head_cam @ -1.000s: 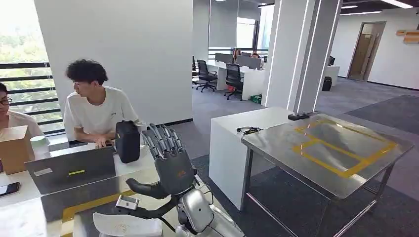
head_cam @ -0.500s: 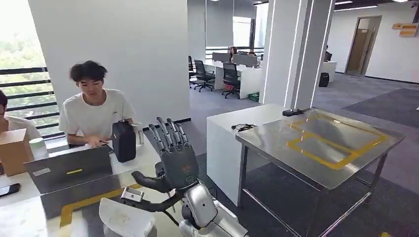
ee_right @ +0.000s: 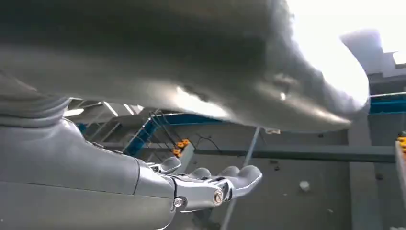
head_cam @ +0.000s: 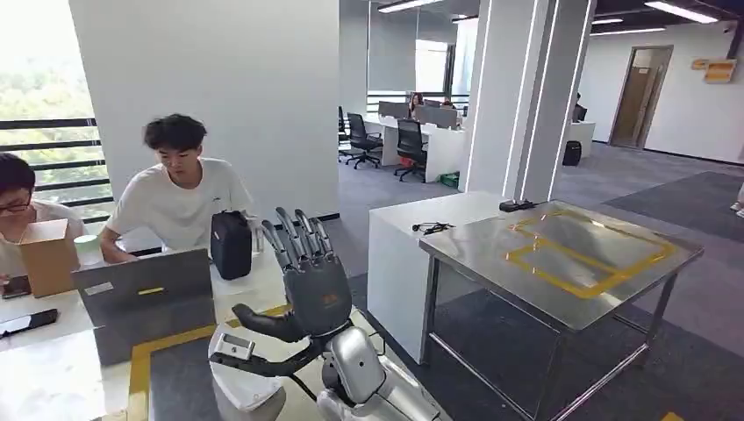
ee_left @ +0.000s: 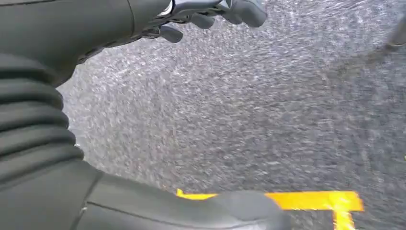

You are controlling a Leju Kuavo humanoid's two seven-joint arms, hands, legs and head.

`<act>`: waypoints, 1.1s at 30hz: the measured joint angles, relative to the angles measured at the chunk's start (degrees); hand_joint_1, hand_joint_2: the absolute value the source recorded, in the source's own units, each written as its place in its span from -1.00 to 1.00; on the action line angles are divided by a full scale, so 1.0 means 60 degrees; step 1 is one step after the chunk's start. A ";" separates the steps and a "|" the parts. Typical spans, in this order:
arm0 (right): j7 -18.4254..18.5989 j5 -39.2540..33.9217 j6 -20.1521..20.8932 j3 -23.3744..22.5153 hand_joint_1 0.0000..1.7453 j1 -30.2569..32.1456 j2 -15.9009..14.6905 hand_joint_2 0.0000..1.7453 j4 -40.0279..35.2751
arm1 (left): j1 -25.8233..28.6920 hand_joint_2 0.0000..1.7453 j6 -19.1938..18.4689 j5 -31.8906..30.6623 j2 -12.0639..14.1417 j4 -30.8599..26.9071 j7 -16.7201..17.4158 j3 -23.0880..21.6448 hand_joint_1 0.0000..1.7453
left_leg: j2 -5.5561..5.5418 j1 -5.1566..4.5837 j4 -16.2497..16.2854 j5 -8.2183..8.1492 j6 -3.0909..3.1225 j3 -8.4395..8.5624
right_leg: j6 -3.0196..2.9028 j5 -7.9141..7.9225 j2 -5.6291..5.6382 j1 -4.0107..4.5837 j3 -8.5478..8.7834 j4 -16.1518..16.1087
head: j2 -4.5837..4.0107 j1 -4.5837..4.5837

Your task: Take the parts from the cabinet and place them on the table.

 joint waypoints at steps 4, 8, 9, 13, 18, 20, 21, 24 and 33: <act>-0.0051 -0.0015 -0.0026 0.0000 -1.00 0.0013 0.0000 -1.00 0.0000 | 0.0005 1.00 0.0004 0.0000 0.0000 0.0000 -0.0040 0.0007 -1.00 | 0.0012 -0.0041 0.0020 0.0410 0.0055 -0.0548 | 0.0037 -0.1414 0.0005 0.0002 -0.0471 0.2353 | 0.0000 0.0029; -0.0055 -0.0029 -0.0058 -0.0004 -1.00 -0.0008 0.0000 -1.00 -0.0022 | 0.0007 1.00 0.0007 0.0000 -0.0004 0.0000 -0.0044 0.0007 -1.00 | -0.0012 -0.0108 0.0016 0.0792 0.0020 -0.0951 | -0.0326 -0.0636 0.0032 0.0128 0.1480 0.0015 | 0.0000 0.0047; -0.0051 -0.0026 -0.0069 -0.0004 -1.00 -0.0024 0.0011 -1.00 -0.0087 | 0.0008 1.00 0.0004 0.0000 -0.0077 0.0011 -0.0044 0.0007 -1.00 | -0.0010 -0.0103 0.0021 0.0874 -0.0038 -0.1004 | -0.0485 -0.1014 0.0016 0.0190 0.1852 -0.0674 | 0.0000 0.0044; -0.0044 0.0004 -0.0076 -0.0007 -1.00 -0.0060 0.0026 -1.00 -0.0131 | 0.0016 1.00 0.0004 0.0000 -0.0044 -0.0004 -0.0044 0.0011 -1.00 | -0.0001 -0.0052 -0.0276 0.1232 -0.0343 -0.0946 | -0.0555 -0.0539 -0.0005 0.0261 0.1668 -0.0819 | 0.0000 0.0055; 0.0051 0.0102 -0.0062 -0.0007 -1.00 0.0018 0.0080 -1.00 -0.0146 | 0.0020 1.00 0.0004 -0.0007 0.0018 0.0004 -0.0065 0.0011 -1.00 | -0.0004 -0.0022 0.1915 -0.0901 -0.0517 -0.1509 | -0.0633 0.0232 -0.0048 0.0121 0.1145 -0.1073 | 0.0000 -0.0025; 0.0066 0.0142 -0.0062 -0.0007 -1.00 0.0106 0.0080 -1.00 -0.0146 | 0.0022 1.00 0.0004 -0.0026 0.0055 0.0000 -0.0062 0.0011 -1.00 | -0.0002 -0.0015 0.2564 -0.0727 -0.0587 -0.1411 | -0.0582 0.0456 -0.0067 0.0095 0.0845 -0.1043 | 0.0000 -0.0044; 0.0066 0.0138 -0.0062 -0.0007 -1.00 0.0125 0.0080 -1.00 -0.0146 | 0.0026 1.00 0.0004 -0.0029 0.0062 0.0004 -0.0058 0.0011 -1.00 | 0.0000 -0.0002 0.2337 -0.0360 -0.0618 -0.1108 | -0.0541 0.0559 -0.0073 0.0067 0.0676 -0.1005 | 0.0000 -0.0036; 0.0044 0.0127 -0.0047 -0.0011 -1.00 0.0110 0.0080 -1.00 -0.0182 | -0.0012 1.00 0.0007 -0.0062 0.0073 0.0004 -0.0040 0.0011 -1.00 | 0.0011 0.0048 0.0090 -0.0495 -0.0726 0.0642 | -0.0355 0.0761 -0.0080 0.0044 0.0226 -0.0719 | 0.0000 -0.0062; -0.0135 -0.0026 0.0157 -0.0047 -1.00 0.0130 0.0033 -1.00 -0.0197 | 0.0023 1.00 0.0007 -0.0080 0.0076 -0.0004 0.0011 0.0011 -1.00 | 0.0060 -0.0002 -0.0077 0.0127 0.0037 -0.0105 | 0.0082 -0.1081 -0.0015 -0.0019 -0.0582 0.1600 | -0.0004 0.0007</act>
